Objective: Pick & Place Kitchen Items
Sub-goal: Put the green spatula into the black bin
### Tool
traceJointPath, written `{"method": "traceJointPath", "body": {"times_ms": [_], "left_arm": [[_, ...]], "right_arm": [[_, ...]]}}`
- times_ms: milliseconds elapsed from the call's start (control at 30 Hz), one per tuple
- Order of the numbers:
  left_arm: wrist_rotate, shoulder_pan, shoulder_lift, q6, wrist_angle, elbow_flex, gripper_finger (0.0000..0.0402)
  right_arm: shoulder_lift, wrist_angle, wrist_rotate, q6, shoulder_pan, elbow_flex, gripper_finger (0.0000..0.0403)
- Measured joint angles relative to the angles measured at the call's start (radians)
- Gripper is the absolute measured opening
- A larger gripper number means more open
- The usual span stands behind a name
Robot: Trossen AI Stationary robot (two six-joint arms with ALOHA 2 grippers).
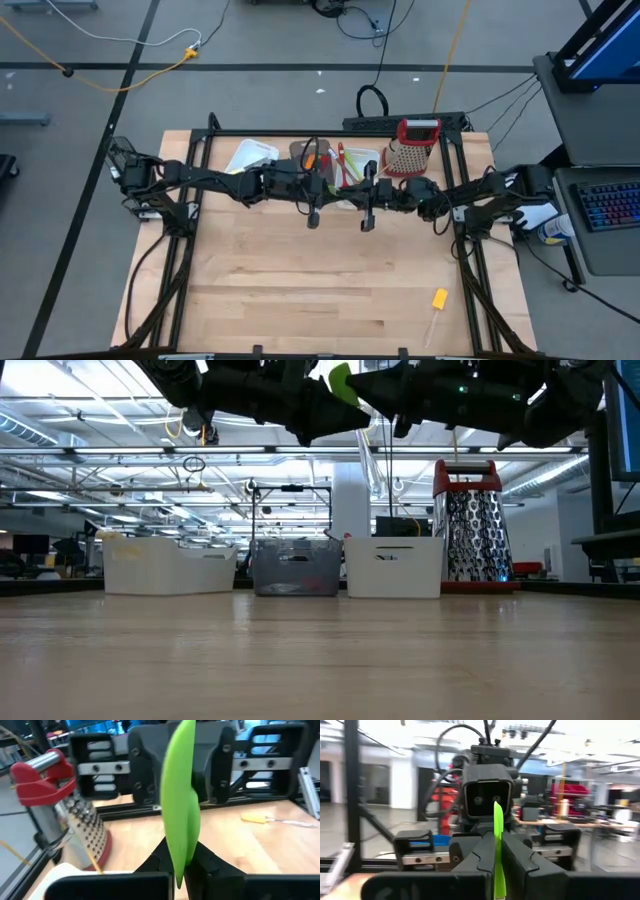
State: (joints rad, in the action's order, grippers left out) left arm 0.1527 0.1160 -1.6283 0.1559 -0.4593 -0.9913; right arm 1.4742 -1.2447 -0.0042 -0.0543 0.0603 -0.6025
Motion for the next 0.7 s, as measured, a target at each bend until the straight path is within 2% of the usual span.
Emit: {"method": "traceJointPath", "body": {"times_ms": [133, 200, 367, 533, 700], "left_arm": [[-0.074, 0.001, 0.000, -0.003, 0.032, 0.000, 0.0022], [-0.104, 0.001, 0.000, -0.010, 0.046, 0.000, 0.0021], [-0.128, 0.012, 0.000, -0.059, 0.102, 0.000, 0.0010], [-0.132, 0.048, 0.015, -0.116, 0.168, 0.001, 0.0012], [-0.132, 0.123, 0.064, -0.175, 0.225, 0.000, 0.0012]], "right_arm": [[0.000, 0.036, 0.080, -0.024, -0.001, 0.000, 0.0011], [-0.001, 0.058, 0.087, -0.026, -0.001, 0.000, 0.0021], [-0.001, 0.119, 0.102, -0.036, -0.001, 0.000, 0.0080], [-0.001, 0.228, 0.220, -0.014, -0.003, 0.000, 0.0143], [-0.001, 0.377, 0.240, 0.037, -0.003, 0.000, 0.0178]]}}
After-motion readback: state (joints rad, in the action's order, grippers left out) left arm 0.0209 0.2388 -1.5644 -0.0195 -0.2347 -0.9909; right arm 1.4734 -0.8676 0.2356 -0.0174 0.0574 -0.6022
